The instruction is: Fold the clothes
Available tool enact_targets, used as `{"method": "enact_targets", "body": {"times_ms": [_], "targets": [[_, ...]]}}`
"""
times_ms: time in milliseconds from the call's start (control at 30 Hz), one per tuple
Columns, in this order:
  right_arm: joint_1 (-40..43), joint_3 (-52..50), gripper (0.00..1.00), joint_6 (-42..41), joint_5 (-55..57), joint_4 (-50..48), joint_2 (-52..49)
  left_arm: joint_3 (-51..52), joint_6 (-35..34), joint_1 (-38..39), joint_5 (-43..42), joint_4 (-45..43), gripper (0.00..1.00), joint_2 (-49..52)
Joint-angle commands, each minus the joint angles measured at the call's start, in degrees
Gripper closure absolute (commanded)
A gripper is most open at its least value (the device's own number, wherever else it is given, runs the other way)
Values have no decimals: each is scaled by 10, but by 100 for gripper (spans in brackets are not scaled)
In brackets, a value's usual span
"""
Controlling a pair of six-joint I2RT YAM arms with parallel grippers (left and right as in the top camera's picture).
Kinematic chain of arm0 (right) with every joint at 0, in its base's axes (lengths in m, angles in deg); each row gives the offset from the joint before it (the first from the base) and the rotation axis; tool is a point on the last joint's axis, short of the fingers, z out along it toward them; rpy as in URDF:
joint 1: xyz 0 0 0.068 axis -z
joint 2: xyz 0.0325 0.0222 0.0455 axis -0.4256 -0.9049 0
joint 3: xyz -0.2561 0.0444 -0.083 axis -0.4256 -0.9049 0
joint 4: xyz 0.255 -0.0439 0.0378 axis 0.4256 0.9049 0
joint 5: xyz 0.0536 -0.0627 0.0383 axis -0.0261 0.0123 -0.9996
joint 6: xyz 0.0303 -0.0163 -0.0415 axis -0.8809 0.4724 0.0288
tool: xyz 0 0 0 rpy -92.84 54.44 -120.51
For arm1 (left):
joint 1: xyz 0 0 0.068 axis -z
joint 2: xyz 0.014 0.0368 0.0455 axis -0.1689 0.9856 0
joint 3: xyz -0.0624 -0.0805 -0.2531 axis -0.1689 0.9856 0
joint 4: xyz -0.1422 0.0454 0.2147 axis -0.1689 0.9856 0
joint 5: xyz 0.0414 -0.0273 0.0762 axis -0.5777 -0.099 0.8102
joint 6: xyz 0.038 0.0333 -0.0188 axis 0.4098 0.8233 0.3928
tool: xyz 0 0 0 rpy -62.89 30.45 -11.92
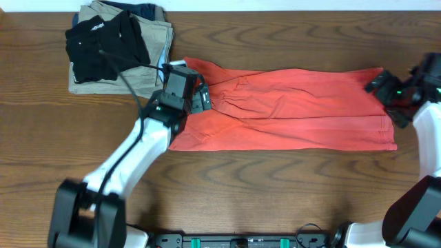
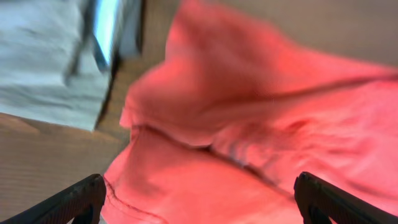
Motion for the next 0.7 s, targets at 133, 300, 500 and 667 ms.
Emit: {"method": "enact_targets", "body": {"times_ms": [133, 300, 500, 667], "targets": [[-67, 2, 1, 22, -5, 14, 1, -129, 133, -103, -161, 90, 2, 146], [-92, 2, 1, 62, 5, 18, 1, -177, 167, -125, -161, 105, 2, 189], [-100, 2, 1, 70, 5, 20, 1, -180, 186, -127, -224, 97, 2, 207], [-100, 2, 1, 70, 5, 21, 1, -180, 186, -127, -246, 94, 1, 220]]}}
